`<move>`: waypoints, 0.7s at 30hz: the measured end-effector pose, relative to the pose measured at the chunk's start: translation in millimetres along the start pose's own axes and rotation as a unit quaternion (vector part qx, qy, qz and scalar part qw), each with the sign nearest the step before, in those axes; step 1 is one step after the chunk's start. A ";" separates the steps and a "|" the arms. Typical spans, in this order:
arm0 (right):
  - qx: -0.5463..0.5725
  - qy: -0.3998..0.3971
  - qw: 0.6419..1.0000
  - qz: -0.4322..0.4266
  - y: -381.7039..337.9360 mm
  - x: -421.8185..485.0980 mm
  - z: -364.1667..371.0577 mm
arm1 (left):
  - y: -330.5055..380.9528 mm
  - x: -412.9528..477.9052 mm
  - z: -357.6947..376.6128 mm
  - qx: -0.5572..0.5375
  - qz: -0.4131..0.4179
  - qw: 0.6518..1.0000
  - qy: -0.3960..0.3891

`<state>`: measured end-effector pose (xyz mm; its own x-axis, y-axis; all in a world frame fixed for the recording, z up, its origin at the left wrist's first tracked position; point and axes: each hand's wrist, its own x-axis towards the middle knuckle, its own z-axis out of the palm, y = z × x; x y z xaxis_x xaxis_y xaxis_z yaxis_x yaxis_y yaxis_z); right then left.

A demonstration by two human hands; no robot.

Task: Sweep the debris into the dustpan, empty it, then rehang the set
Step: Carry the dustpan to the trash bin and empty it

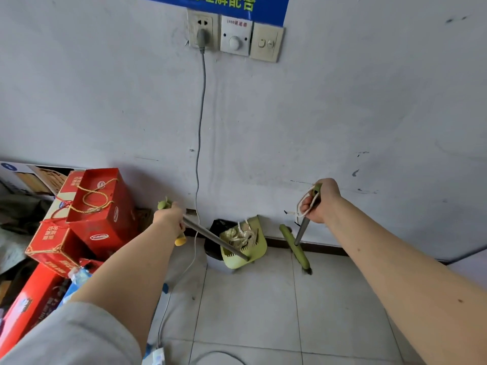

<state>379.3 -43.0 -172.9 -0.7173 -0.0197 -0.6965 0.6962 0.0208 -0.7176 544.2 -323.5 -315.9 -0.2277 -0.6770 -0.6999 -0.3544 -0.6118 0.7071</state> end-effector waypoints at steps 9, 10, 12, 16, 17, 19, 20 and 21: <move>0.025 -0.011 1.000 0.013 10.4 0.4 -1.2 | -3.8 -8.0 -19.7 -0.084 -0.058 0.995 0.000; 0.027 -0.013 0.999 0.013 11.9 -0.6 -1.3 | -3.3 -9.4 -23.7 -0.090 -0.064 0.994 0.001; 0.025 -0.016 0.999 0.013 15.7 -3.6 -1.1 | -4.1 -13.3 -33.8 -0.081 -0.081 0.993 0.002; 0.016 -0.016 1.000 0.014 21.9 -9.6 -0.2 | -11.2 -19.3 -55.3 -0.091 -0.120 0.989 -0.001; 0.015 -0.017 1.000 0.014 23.1 -10.7 0.2 | -14.2 -18.5 -60.5 -0.106 -0.134 0.985 -0.001; 0.010 -0.019 1.000 0.015 25.7 -13.2 0.3 | -18.5 -18.7 -71.5 -0.134 -0.163 0.977 0.008; 0.010 -0.020 1.000 0.015 26.6 -14.2 0.0 | -19.7 -19.9 -76.4 -0.152 -0.170 0.973 0.019; 0.010 -0.020 1.000 0.014 28.1 -15.4 -0.4 | -21.5 -20.5 -80.9 -0.162 -0.171 0.971 0.031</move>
<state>409.9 -41.8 -182.3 -0.6959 -0.0585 -0.7158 0.7169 0.0021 -0.6972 629.9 -329.6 -308.6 -0.0886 -0.4286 -0.8992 -0.0942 -0.8951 0.4359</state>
